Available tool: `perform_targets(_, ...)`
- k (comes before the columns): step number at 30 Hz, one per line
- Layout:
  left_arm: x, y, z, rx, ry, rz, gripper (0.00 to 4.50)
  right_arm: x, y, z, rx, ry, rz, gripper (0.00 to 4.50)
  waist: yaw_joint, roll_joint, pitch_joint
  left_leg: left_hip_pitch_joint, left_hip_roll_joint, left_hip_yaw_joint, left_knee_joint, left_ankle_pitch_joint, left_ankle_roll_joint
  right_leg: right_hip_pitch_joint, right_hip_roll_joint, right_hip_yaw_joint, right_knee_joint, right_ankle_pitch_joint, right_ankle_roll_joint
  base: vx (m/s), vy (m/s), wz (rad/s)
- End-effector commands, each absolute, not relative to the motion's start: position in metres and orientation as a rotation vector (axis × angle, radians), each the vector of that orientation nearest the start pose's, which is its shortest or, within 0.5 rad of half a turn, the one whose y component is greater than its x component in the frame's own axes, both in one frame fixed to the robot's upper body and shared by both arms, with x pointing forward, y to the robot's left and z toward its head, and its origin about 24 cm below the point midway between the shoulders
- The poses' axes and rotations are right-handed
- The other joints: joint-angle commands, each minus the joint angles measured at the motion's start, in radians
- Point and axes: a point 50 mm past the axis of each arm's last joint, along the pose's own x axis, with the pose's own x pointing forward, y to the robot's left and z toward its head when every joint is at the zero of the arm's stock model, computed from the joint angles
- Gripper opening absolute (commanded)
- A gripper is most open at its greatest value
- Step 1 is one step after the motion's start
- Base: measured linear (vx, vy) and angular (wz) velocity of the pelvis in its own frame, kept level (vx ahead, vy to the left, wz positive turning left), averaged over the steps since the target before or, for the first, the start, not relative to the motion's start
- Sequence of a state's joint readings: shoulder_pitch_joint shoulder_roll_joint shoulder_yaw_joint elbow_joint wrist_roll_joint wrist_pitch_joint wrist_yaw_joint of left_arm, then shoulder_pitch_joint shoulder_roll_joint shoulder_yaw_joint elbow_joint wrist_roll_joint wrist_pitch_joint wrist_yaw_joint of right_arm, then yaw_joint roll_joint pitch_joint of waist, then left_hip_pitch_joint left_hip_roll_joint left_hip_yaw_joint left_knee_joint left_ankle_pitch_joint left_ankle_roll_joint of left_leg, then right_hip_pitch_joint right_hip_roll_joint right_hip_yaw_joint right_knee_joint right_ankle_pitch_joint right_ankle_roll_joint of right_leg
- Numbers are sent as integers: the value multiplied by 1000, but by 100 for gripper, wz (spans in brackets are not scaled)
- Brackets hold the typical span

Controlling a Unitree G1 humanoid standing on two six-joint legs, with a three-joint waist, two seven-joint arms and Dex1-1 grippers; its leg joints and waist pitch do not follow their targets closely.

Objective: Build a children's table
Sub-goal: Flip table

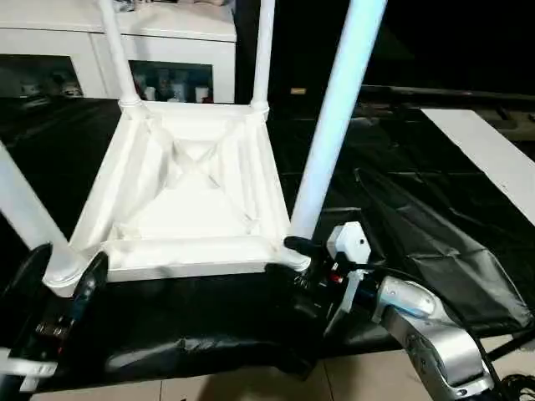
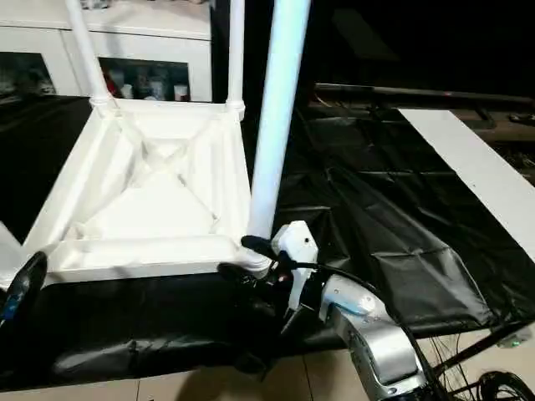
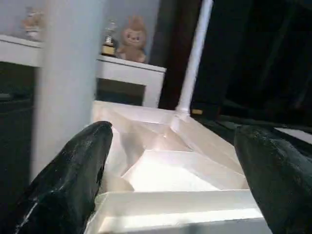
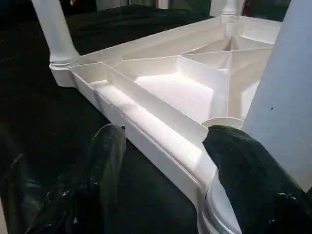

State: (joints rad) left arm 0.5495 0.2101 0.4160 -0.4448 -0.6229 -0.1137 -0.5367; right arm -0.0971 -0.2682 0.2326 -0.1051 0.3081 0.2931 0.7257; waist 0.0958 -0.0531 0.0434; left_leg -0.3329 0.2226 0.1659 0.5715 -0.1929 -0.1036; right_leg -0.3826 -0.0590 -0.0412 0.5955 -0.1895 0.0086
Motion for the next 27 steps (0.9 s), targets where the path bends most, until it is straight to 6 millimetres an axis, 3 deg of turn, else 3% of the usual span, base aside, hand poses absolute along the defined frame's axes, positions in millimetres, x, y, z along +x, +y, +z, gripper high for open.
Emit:
perform_targets(1, 122, 259, 96, -110, -246, -94, 446, 243, -109, 57, 57, 153, 971, 303, 2, 27, -26, -3, 8, -7, -82, -479, -30, 7, -47, 35, -95, -444, -56, 0, 0, 0)
perform_targets(4, 121, 258, 93, -115, -233, -92, 446, 242, -107, 57, 61, 154, 973, 303, 3, 22, -26, -6, 7, -7, -82, -466, -23, 8, -47, 35, -94, -447, -48, 0, 0, 0)
perform_targets(9, 133, 267, 93, -91, -236, -66, 446, 243, -104, 58, 64, 152, 987, 303, 6, 27, -28, -1, 6, -8, -82, -464, -25, 5, -45, 35, -93, -439, -45, 0, 0, 0)
perform_targets(15, 145, 278, 92, -88, -232, -14, 446, 242, -104, 58, 64, 151, 990, 303, 7, 32, -34, -4, 6, -6, -81, -417, -30, 15, -44, 35, -80, -330, -74, 0, 0, 0)
perform_targets(17, 151, 279, 90, -96, -214, -7, 446, 242, -104, 57, 63, 152, 990, 303, 8, 39, -34, -2, 6, -5, -80, -414, -31, 15, -44, 36, -77, -312, -83, 0, 0, 0)
perform_targets(19, 160, 275, 90, -102, -199, -43, 446, 241, -104, 58, 62, 152, 992, 303, 9, 37, -34, -2, 6, -5, -80, -416, -30, 16, -45, 35, -77, -317, -88, 0, 0, 0)
perform_targets(24, 173, 266, 90, -116, -173, -101, 446, 241, -103, 58, 61, 151, 997, 303, 18, 39, -34, 4, 7, -3, -78, -414, -31, 12, -45, 37, -76, -313, -98, 0, 0, 0)
perform_targets(27, 194, 260, 90, -119, -148, -125, 446, 242, -100, 58, 54, 153, 1007, 303, 34, 45, -32, 17, 5, 0, -75, -448, -37, 1, -44, 39, -83, -366, -93, 0, 0, 0)
